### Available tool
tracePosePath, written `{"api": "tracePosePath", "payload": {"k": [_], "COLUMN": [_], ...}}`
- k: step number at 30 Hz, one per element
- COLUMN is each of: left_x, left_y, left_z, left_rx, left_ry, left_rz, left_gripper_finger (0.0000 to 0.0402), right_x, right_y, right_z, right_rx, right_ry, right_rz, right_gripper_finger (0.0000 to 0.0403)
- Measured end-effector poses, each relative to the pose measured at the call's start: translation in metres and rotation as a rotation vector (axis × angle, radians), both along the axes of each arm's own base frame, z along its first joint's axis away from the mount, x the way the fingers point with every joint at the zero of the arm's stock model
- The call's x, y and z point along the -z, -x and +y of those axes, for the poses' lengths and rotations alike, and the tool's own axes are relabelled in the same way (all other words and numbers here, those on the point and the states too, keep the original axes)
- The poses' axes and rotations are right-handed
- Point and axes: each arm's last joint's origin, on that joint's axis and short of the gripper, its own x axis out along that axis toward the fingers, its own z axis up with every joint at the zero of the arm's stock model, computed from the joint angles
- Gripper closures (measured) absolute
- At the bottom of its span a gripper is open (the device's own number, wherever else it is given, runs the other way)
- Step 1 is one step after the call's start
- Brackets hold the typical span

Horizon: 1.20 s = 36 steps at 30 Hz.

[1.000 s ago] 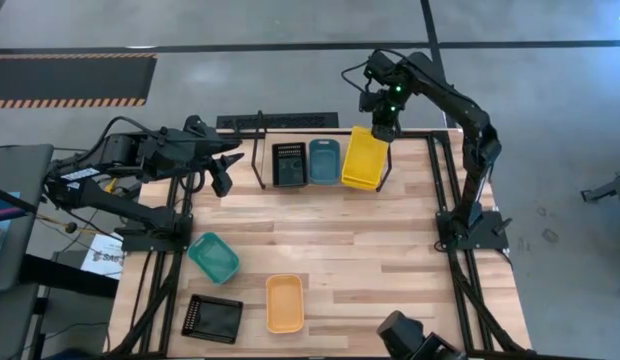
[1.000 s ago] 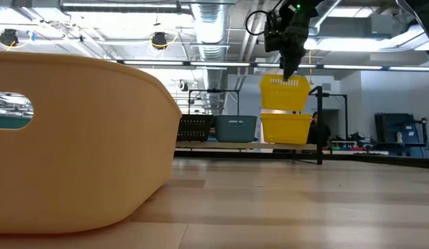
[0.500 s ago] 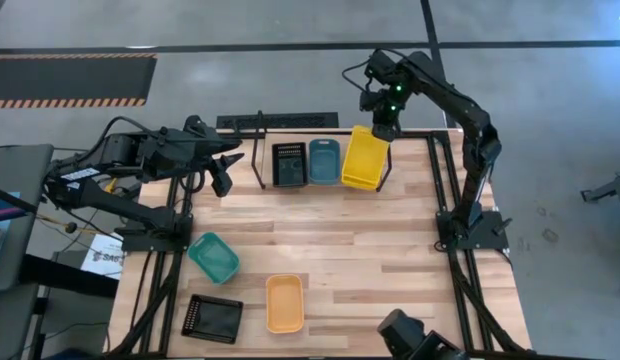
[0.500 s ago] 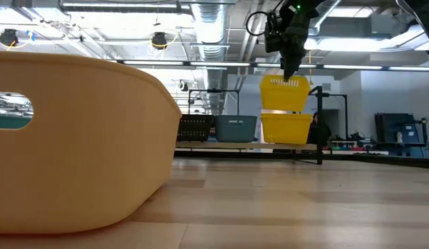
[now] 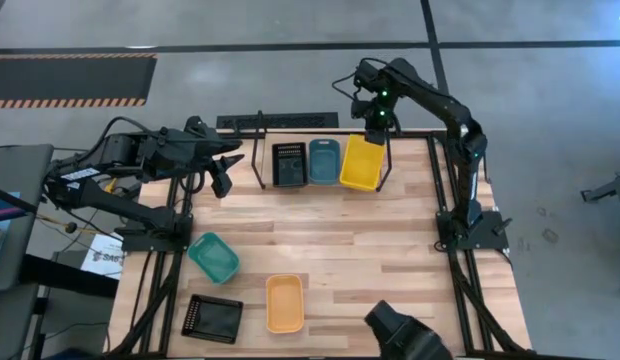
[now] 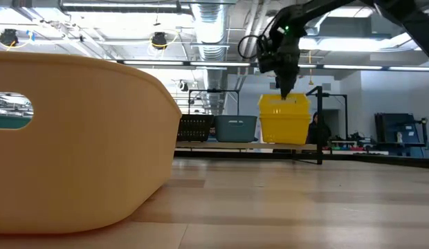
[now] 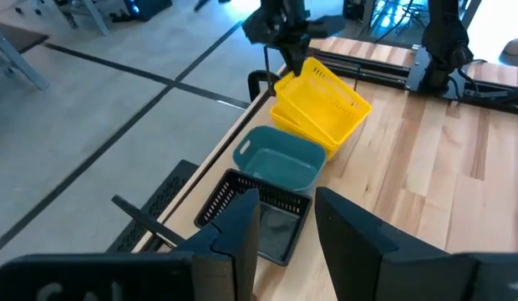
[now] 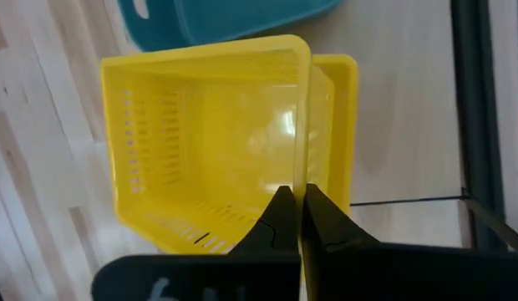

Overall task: Stack baskets on shelf by color
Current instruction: Stack the yellow bin on the yellow bin, then stack the light blue bin the blue bin

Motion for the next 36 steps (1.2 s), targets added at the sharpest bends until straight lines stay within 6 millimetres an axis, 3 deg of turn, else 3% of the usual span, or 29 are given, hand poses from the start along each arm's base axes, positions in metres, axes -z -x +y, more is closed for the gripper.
{"api": "tracePosePath", "payload": {"k": [11, 26, 31, 36], "left_x": [0.000, 0.000, 0.000, 0.000], "left_y": [0.000, 0.000, 0.000, 0.000], "left_z": [0.000, 0.000, 0.000, 0.000], "left_rx": [0.007, 0.007, 0.006, 0.006], "left_ry": [-0.004, -0.006, -0.005, -0.005], "left_rz": [0.005, 0.006, 0.005, 0.005], "left_gripper_finger": [0.0294, 0.0294, 0.0294, 0.0294], "right_x": [0.027, 0.028, 0.009, -0.040], "right_y": [-0.011, -0.021, -0.028, -0.041], "right_z": [-0.013, -0.012, -0.008, 0.019], "right_rx": [0.009, 0.001, 0.036, 0.012], "right_ry": [0.000, 0.102, 0.136, 0.158], "right_rz": [0.071, 0.087, 0.044, -0.163], "right_gripper_finger": [0.0399, 0.0277, 0.0268, 0.0277]}}
